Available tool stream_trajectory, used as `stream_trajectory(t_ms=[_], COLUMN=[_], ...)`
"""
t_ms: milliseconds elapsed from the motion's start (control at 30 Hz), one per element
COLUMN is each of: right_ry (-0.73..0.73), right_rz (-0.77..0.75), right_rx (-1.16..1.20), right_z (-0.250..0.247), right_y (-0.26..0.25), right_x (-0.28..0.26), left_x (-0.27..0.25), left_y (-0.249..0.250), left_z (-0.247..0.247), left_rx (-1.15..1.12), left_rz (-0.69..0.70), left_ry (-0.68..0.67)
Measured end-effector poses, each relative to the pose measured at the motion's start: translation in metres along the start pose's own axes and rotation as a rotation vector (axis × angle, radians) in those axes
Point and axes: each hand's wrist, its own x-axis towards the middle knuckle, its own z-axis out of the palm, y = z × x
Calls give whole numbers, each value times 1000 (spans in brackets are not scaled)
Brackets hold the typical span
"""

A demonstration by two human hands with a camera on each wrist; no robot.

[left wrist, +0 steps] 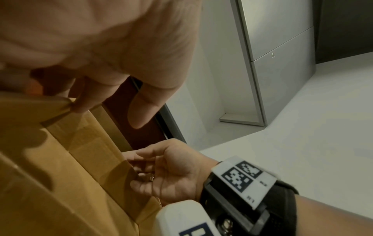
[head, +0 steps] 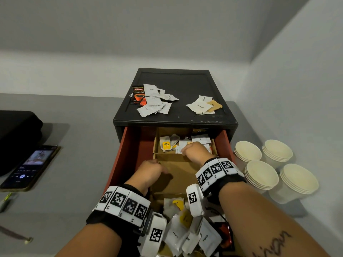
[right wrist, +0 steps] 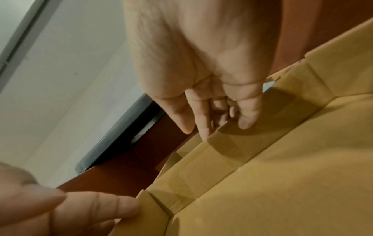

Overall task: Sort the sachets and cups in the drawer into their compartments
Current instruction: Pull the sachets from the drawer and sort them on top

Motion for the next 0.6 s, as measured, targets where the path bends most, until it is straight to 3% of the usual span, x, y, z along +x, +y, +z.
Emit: stream_trajectory(t_ms=[367, 500, 600], right_ry=[46, 46, 40], right_rz=[-28, -88, -136], right_rx=[84, 125, 163], right_z=[-5, -8, -15], right_y=[-1, -6, -12], right_x=[-8, -22, -39], left_x=[-7, -22, -26], left_y=[1, 12, 15], left_z=[2, 8, 9], left_rx=[-130, -10, 200], left_rz=[82, 169, 253], left_ry=[31, 81, 89])
